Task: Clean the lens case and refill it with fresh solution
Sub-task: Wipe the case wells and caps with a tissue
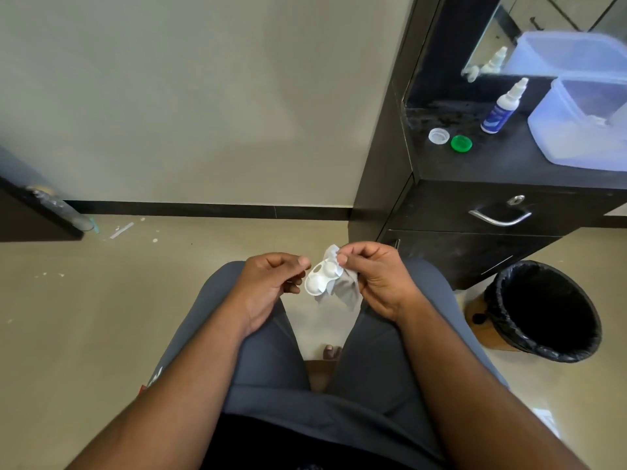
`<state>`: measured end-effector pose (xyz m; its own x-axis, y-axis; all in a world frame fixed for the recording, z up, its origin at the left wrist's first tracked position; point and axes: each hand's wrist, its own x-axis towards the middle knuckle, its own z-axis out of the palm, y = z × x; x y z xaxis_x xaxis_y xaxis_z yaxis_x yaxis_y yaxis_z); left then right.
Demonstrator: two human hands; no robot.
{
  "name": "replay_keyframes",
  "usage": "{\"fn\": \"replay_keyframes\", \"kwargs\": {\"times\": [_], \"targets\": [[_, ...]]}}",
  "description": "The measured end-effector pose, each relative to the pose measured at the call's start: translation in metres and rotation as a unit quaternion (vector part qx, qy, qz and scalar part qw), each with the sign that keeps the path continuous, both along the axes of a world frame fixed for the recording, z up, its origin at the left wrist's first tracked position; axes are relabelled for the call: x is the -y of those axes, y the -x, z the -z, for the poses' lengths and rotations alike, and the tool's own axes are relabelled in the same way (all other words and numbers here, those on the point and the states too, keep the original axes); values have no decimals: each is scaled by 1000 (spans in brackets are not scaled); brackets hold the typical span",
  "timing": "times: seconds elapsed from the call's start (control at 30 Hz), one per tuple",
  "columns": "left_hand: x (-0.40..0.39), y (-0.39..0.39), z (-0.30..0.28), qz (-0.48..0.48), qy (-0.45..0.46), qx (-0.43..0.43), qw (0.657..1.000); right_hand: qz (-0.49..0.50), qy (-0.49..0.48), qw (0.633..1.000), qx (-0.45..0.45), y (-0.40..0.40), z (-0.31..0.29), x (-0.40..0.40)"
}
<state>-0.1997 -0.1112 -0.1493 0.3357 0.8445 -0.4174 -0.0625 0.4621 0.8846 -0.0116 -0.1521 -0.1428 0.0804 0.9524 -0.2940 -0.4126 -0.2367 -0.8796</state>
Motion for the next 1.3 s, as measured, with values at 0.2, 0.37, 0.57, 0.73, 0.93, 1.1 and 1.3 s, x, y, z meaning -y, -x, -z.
{"fn": "replay_keyframes", "kwargs": {"times": [0.2, 0.37, 0.57, 0.73, 0.93, 1.1, 1.3], "targets": [[1, 5, -2, 134, 66, -32, 988, -71, 2, 995, 71, 2, 7, -1], [3, 1, -1, 126, 65, -86, 986, -25, -1, 981, 192, 8, 6, 2], [3, -1, 3, 38, 67, -89, 993, -7, -53, 947, 316, 4, 11, 2], [2, -3, 3, 40, 25, -101, 994, -31, -116, 898, 424, 19, 16, 1], [5, -4, 9, -9, -9, -97, 995, 11, -32, 939, 342, 21, 20, 1], [6, -9, 7, 13, -28, -106, 994, 60, -9, 945, 321, 17, 17, -1], [8, -10, 8, -12, -59, -123, 991, 11, -7, 941, 337, 20, 16, -2]]}}
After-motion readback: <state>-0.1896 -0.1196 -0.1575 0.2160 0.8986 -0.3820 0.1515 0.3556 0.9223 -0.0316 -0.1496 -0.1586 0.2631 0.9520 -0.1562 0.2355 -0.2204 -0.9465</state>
